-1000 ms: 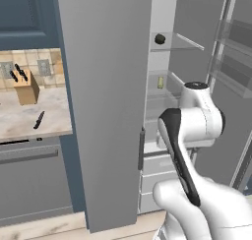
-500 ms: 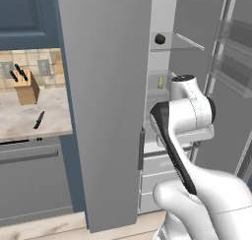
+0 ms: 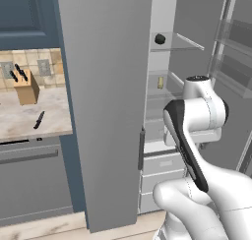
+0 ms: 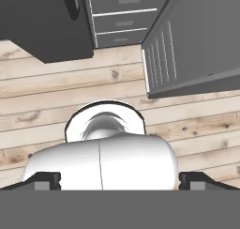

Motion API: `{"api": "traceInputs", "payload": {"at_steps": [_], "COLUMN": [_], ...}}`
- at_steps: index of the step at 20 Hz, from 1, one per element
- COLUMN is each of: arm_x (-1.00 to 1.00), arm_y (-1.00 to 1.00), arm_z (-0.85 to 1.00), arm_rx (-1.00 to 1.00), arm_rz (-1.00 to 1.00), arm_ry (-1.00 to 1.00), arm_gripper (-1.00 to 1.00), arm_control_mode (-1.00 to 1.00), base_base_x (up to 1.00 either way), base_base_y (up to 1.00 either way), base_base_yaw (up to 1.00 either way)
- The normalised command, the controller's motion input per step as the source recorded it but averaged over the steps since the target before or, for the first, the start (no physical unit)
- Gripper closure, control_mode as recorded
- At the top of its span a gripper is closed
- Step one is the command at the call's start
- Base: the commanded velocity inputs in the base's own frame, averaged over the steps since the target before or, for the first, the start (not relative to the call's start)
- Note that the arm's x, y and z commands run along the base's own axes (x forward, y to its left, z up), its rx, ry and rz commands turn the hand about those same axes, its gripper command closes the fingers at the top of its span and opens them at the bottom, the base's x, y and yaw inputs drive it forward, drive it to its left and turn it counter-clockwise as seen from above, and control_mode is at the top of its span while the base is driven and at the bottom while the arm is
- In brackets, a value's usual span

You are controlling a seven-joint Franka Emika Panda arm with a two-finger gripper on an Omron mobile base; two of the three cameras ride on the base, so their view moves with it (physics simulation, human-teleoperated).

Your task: Retrieve the butter from the fridge and place it on a plate on the dining table. Then retrieve the butter knife by the fridge and place it near the plate.

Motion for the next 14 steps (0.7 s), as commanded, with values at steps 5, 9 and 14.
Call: {"api": "traceInputs", "payload": {"at_steps": [5, 9, 14], "arm_x": [0.00, 0.00, 0.00], "arm_y": [0.00, 0.00, 0.00], "arm_z": [0.00, 0.00, 0.00], "arm_rx": [0.00, 0.00, 0.00], "arm_rz": [0.00, -0.03, 0.00], "arm_ry": [0.00, 0.00, 0.00], "arm_gripper": [-1.00, -1.00, -1.00], "arm_control_mode": [-1.00, 1.00, 1.00], "base_base_x": [0.00, 0.00, 0.00], "base_base_y": [0.00, 0.00, -0.01], "base_base_yaw": [0.00, -0.05, -0.21]}}
